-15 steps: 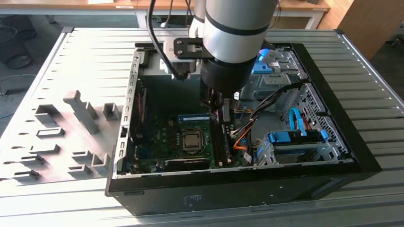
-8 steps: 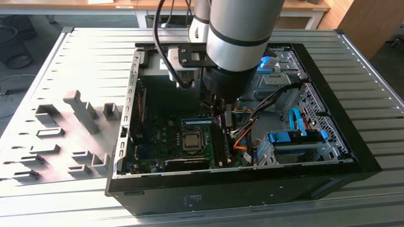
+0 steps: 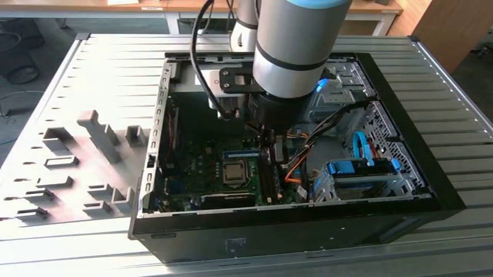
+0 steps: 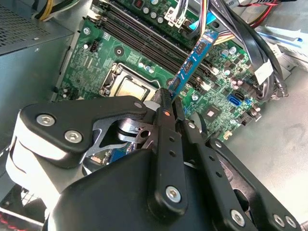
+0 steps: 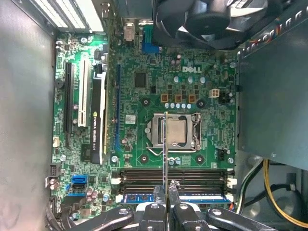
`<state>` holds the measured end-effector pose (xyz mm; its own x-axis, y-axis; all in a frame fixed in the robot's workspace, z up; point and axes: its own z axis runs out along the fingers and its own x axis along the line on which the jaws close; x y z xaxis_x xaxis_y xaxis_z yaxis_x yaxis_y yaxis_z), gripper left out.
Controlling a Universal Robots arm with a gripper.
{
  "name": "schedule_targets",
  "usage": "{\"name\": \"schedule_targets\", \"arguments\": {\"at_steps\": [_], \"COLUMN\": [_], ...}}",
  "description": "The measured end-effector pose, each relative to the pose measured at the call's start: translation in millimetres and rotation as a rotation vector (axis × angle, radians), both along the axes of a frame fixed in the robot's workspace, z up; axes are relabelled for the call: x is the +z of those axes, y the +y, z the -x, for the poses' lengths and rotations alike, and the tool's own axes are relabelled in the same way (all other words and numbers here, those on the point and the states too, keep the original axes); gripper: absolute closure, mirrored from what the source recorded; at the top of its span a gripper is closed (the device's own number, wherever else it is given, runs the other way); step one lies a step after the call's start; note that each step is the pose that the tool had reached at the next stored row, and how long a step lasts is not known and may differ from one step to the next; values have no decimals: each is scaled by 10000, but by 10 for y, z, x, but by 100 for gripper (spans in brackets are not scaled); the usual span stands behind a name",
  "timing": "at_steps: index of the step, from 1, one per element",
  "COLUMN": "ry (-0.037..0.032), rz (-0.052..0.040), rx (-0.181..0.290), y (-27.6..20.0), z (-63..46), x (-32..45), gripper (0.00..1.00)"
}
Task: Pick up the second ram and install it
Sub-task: 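Pick up the second ram and move it above second insertion slot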
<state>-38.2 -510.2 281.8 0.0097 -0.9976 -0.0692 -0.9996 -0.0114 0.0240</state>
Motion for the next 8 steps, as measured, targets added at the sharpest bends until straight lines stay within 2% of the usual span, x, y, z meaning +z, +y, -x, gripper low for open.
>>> {"name": "schedule_targets", "arguments": {"at_steps": [2,8], "ry": [-1,0], "rz": [-2,0], "rx": [0,0], "y": [0,0], "z": [-1,-1], "x": [-22,-28], "gripper": [86,86]}}
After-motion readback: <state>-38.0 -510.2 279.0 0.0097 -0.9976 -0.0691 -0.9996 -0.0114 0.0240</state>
